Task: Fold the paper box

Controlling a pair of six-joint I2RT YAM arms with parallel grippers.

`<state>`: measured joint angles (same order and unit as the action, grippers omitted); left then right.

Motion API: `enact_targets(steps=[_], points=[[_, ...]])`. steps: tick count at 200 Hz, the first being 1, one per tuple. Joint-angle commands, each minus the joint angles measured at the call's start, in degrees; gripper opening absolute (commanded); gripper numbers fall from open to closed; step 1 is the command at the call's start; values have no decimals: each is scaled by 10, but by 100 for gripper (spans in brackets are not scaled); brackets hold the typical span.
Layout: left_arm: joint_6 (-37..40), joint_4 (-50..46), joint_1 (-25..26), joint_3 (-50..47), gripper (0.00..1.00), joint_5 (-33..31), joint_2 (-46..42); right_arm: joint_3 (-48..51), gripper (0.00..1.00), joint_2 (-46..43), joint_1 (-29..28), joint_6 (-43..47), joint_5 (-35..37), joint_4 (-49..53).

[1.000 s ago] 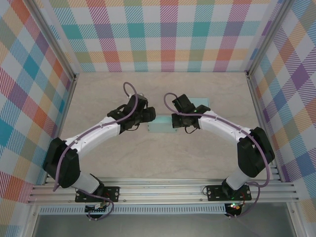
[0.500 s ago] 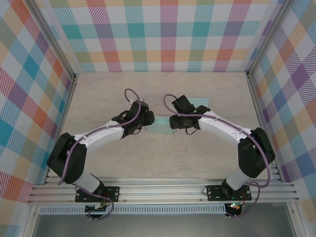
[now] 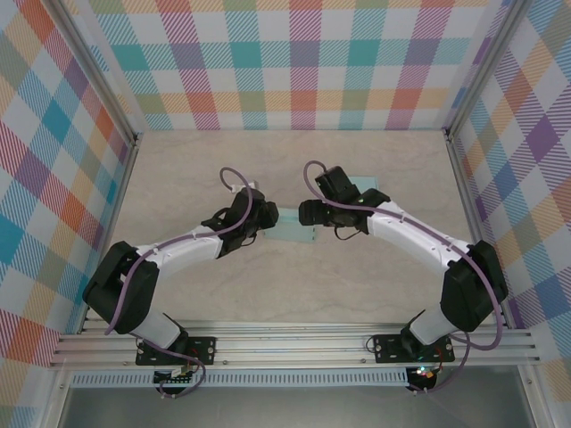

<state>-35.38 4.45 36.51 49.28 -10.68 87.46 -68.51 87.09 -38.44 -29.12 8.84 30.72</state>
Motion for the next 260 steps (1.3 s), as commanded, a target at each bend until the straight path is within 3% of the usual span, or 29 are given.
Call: enact_targets(steps=[1,29,66,173,260], points=[[-8,-55,6,-38,37,-2,16,-7,83,20,9,-39,-19,-41],[-19,-44,11,-55,36,-6,17,1,81,46,20,-52,-39,-67],[-27,-34,16,-67,35,-12,28,43,66,61,27,-69,-71,-107],[-62,-9,23,-105,11,-14,51,227,30,39,35,-108,-103,-269],[-78,12,28,-130,2,-26,51,385,12,-2,35,-54,-102,-520]])
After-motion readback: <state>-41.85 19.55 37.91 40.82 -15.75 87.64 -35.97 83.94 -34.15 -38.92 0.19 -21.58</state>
